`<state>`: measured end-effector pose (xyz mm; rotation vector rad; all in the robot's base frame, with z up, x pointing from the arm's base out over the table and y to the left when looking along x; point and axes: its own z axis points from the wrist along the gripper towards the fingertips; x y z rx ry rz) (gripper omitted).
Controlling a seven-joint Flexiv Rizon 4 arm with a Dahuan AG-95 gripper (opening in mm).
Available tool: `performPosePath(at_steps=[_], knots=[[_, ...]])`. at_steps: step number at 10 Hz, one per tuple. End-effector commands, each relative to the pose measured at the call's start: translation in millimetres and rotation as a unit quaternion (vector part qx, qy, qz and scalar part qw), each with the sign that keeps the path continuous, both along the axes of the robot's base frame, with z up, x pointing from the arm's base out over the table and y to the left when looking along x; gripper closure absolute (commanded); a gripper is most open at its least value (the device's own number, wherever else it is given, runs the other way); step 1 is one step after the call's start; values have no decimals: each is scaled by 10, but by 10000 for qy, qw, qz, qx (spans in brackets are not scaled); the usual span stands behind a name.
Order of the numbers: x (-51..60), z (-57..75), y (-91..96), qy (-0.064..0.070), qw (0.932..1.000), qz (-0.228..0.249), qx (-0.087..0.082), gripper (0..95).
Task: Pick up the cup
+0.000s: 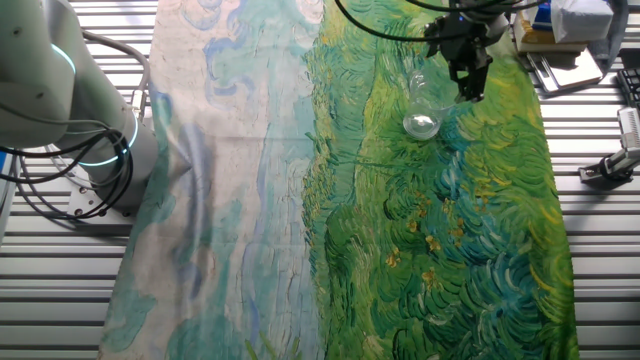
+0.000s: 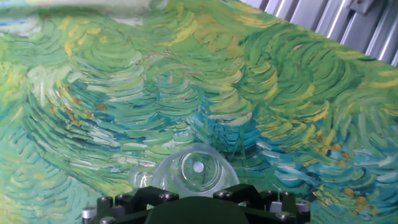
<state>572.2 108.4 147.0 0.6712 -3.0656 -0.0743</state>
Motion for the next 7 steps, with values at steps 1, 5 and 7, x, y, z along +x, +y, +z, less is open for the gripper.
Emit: performPosePath(at_steps=[1,5,7], knots=[[-7,-41,9,-13,10000,-25,-4,0],[-14,-84,12,-34,10000,-28,-6,0],[-19,-148,10,-74,10000,-44,-7,0]])
